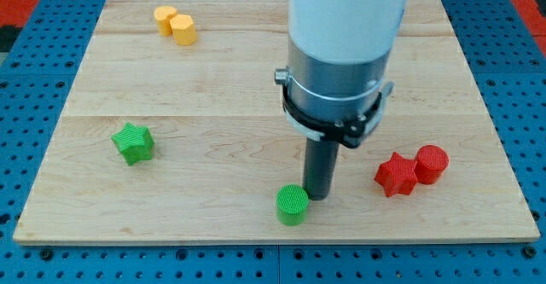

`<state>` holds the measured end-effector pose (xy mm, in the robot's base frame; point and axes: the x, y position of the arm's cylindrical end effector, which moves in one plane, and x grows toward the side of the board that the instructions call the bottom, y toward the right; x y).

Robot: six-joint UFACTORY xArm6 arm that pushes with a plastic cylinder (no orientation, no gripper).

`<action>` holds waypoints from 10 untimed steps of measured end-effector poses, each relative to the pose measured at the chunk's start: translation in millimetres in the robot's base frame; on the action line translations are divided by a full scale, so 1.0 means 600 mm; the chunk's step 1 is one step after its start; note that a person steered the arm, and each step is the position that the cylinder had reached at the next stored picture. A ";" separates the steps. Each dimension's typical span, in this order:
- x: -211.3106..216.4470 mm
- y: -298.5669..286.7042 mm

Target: Push the green circle closer to the green star

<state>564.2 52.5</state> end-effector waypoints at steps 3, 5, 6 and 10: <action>0.089 -0.024; 0.012 -0.048; -0.016 -0.048; -0.072 -0.040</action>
<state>521.2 28.5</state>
